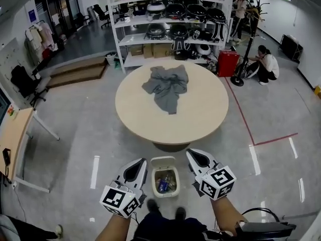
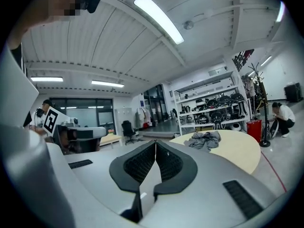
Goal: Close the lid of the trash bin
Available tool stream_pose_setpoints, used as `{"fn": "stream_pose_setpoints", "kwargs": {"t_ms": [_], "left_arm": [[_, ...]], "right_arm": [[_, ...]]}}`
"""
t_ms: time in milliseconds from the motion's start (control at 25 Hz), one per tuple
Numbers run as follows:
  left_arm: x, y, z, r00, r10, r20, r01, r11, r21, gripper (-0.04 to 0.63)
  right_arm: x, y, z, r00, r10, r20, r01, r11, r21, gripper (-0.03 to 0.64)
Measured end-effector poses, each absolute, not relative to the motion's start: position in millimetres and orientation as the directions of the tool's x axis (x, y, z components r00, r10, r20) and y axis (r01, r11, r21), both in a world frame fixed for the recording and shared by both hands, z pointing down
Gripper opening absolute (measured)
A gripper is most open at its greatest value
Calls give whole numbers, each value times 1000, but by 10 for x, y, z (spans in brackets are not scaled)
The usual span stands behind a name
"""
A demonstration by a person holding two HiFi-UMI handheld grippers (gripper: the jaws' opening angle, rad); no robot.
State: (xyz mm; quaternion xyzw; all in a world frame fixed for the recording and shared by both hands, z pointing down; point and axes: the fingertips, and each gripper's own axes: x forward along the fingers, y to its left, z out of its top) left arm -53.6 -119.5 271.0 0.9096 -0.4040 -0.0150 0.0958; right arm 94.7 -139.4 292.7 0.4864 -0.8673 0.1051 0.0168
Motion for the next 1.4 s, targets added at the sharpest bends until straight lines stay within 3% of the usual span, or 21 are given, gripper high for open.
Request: {"fn": "stream_pose_setpoints", "kwargs": {"t_ms": [440,840,1200,1400], "left_arm": [[-982,-2022,3092,730,-677,88,-677,-702,221,0],[-841,-2497,3673,711,-674,201,-702,-661,264,0],[-526,-2645,5008,672,-622,402,-739,-601,304,0],[-349,-2623,5978,686,-507,522,-712,-614,339,2]], "right_arm": [[497,-2050,3030,-445,-879,169,-893,422,-158,9],[559,-2553,3531,-465,-847,256,-884,431,-180,11],[659,-2684,4815,-536,-731,422,-844,461,-273,11],[666,-2588,5764,-556,-634,537,-830,462,-313,12]]}}
